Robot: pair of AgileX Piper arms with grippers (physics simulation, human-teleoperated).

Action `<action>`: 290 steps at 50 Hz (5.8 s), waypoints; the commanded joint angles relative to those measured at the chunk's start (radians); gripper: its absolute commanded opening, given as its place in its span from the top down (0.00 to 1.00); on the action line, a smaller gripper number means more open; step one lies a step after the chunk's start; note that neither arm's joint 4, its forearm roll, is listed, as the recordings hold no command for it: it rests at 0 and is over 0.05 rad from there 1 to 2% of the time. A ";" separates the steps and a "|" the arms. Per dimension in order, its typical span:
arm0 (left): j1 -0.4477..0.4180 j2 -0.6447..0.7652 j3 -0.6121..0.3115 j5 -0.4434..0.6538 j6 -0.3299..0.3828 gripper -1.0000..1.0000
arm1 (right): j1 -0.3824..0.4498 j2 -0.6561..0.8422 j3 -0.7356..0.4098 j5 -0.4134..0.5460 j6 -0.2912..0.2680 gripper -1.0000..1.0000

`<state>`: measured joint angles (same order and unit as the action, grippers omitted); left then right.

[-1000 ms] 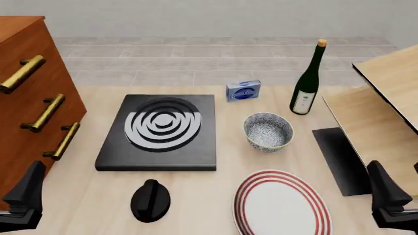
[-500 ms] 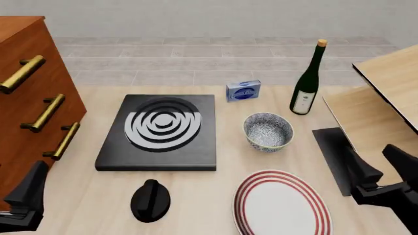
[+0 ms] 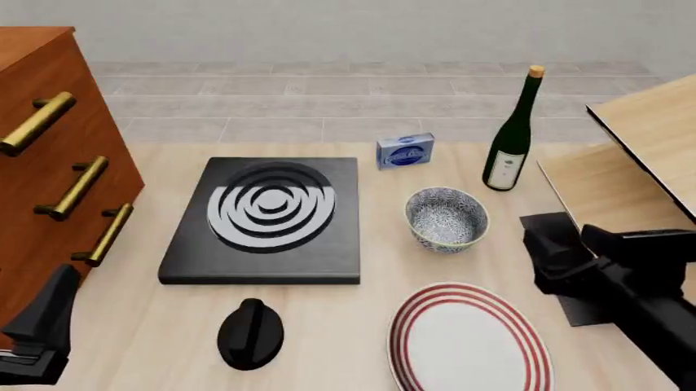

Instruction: Put the bowl on the stove.

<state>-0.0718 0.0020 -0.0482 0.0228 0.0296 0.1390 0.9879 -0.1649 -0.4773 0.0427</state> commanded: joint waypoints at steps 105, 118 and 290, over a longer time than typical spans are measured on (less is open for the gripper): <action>0.013 -0.001 0.000 -0.004 -0.013 0.00 | 0.020 0.668 -0.389 -0.058 0.085 0.00; 0.020 -0.001 0.002 -0.005 -0.013 0.00 | 0.027 0.705 -0.402 -0.067 0.091 0.00; 0.050 -0.002 -0.042 0.010 -0.023 0.00 | 0.080 0.614 -0.534 0.119 0.173 1.00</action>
<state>-0.0221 0.0001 -0.0868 0.0321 0.0082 0.2045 1.6221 -0.6698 -0.3843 0.2010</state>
